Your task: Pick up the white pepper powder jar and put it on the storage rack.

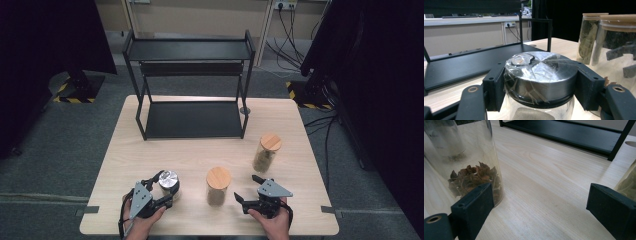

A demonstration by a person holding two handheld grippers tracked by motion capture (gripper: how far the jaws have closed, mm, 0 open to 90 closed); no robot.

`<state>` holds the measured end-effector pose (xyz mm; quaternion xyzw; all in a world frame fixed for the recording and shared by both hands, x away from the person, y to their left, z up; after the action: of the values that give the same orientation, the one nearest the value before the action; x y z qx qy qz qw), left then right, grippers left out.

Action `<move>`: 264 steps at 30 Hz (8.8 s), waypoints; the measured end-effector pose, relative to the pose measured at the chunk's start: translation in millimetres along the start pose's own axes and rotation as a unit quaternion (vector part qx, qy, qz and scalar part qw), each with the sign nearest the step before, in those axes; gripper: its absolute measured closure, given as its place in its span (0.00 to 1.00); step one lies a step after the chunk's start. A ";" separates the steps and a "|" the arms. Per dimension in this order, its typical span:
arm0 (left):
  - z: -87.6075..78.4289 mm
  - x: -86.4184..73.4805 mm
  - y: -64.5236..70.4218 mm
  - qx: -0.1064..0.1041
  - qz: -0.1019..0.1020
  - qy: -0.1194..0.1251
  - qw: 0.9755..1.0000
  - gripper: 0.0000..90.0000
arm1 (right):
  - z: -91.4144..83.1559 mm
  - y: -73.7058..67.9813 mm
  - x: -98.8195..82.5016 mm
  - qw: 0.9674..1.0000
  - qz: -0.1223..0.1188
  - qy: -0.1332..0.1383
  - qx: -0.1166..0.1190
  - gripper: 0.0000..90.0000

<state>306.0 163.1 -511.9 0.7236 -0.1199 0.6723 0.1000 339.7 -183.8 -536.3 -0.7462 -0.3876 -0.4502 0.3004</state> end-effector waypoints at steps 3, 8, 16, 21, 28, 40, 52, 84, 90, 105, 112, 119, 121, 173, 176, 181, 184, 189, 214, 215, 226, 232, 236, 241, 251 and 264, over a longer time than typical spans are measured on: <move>1.5 3.4 -1.9 0.006 -0.001 0.003 1.000 0.38 | 0.2 0.1 0.0 1.000 0.001 -0.001 0.000 0.08; 4.5 8.7 -4.5 0.014 -0.002 0.005 1.000 0.38 | -0.3 0.3 -0.1 1.000 0.003 0.001 0.001 0.08; 12.2 19.1 -8.3 0.024 -0.002 0.010 1.000 0.39 | 0.4 -0.2 -0.1 1.000 0.001 -0.003 0.001 0.08; 17.3 24.2 -11.2 0.031 -0.005 0.013 0.999 0.39 | 0.6 -0.2 0.0 1.000 0.001 -0.004 0.001 0.08; 22.4 29.1 -13.2 0.038 -0.008 0.015 0.999 0.39 | 1.1 -0.6 0.0 1.000 0.000 -0.007 0.002 0.08; 36.9 36.1 -16.3 0.049 -0.006 0.019 0.999 0.39 | 1.0 -0.5 -0.1 1.000 0.002 -0.007 0.003 0.08; 51.5 40.3 -24.5 0.065 -0.010 0.021 0.998 0.39 | 1.1 -0.7 -0.1 1.000 0.001 -0.008 0.003 0.08; 89.1 43.6 -40.5 0.098 -0.009 0.018 0.995 0.39 | 1.8 -1.0 0.0 1.000 -0.001 -0.012 0.005 0.08; 96.5 44.3 -42.1 0.102 -0.007 0.018 0.995 0.39 | 2.1 -1.1 0.0 1.000 -0.002 -0.014 0.005 0.08; 112.7 46.5 -45.5 0.113 -0.004 0.016 0.993 0.39 | 2.1 -1.4 -0.1 1.000 -0.002 -0.015 0.005 0.08; 121.1 48.5 -46.8 0.119 -0.001 0.015 0.993 0.39 | 2.0 -1.3 -0.1 1.000 -0.001 -0.015 0.005 0.08; 130.0 50.1 -48.8 0.125 0.001 0.013 0.992 0.39 | 1.8 -1.3 -0.2 1.000 0.001 -0.015 0.005 0.08; 132.3 50.6 -49.7 0.128 -0.001 0.014 0.992 0.39 | 2.0 -1.3 -0.2 1.000 0.001 -0.016 0.005 0.08; 187.5 54.4 -73.3 0.146 -0.012 0.008 0.989 0.39 | 2.1 -2.2 -0.4 1.000 -0.001 -0.019 0.008 0.08; 192.6 55.2 -75.3 0.146 -0.008 0.011 0.989 0.39 | 2.1 -2.2 -0.4 1.000 -0.001 -0.019 0.008 0.08; 198.2 54.2 -77.7 0.151 -0.008 0.002 0.988 0.39 | 2.0 -2.2 -0.5 1.000 -0.001 -0.018 0.008 0.08; 201.5 54.1 -79.1 0.153 -0.006 0.001 0.988 0.39 | 2.0 -2.2 -0.5 1.000 -0.001 -0.019 0.009 0.08; 205.5 53.0 -80.8 0.155 -0.009 -0.001 0.988 0.39 | 2.3 -2.3 -0.4 1.000 -0.001 -0.020 0.008 0.08; 234.6 41.4 -91.1 0.178 -0.009 -0.014 0.984 0.38 | 2.7 -2.5 -0.4 1.000 -0.002 -0.022 0.010 0.08; 235.4 40.4 -92.1 0.180 -0.009 -0.014 0.984 0.38 | 2.7 -2.5 -0.4 1.000 -0.002 -0.022 0.010 0.08; 241.8 27.4 -95.5 0.186 -0.001 -0.025 0.982 0.38 | 2.9 -2.6 -0.4 1.000 -0.003 -0.023 0.009 0.08; 245.2 20.1 -94.0 0.185 -0.001 -0.029 0.982 0.38 | 2.8 -2.6 -0.4 1.000 -0.003 -0.023 0.009 0.08; 247.2 15.7 -94.3 0.185 -0.003 -0.030 0.982 0.38 | 2.9 -2.5 -0.4 1.000 -0.003 -0.023 0.010 0.08; 248.1 14.5 -94.2 0.183 -0.004 -0.028 0.983 0.38 | 3.1 -2.5 -0.4 1.000 -0.003 -0.024 0.010 0.08; 246.5 14.3 -94.6 0.184 -0.008 -0.033 0.982 0.38 | 3.2 -2.7 -0.4 1.000 -0.004 -0.025 0.009 0.08; 244.0 15.6 -92.7 0.181 -0.016 -0.044 0.982 0.27 | 3.2 -3.0 -0.4 1.000 -0.004 -0.025 0.009 0.08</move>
<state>567.1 176.0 -513.3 0.7604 0.0109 0.6488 -0.0271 338.5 -179.8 -537.8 -0.7530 -0.4020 -0.4289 0.2955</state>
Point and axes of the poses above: each handheld gripper's, and its own axes: z roughly forward along the jaws, x roughly out of its top, y roughly to its right, the point moved 3 cm from there along z, roughly forward along the jaws, and after that the axes turned 15 degrees about x, right-handed, at the moved point
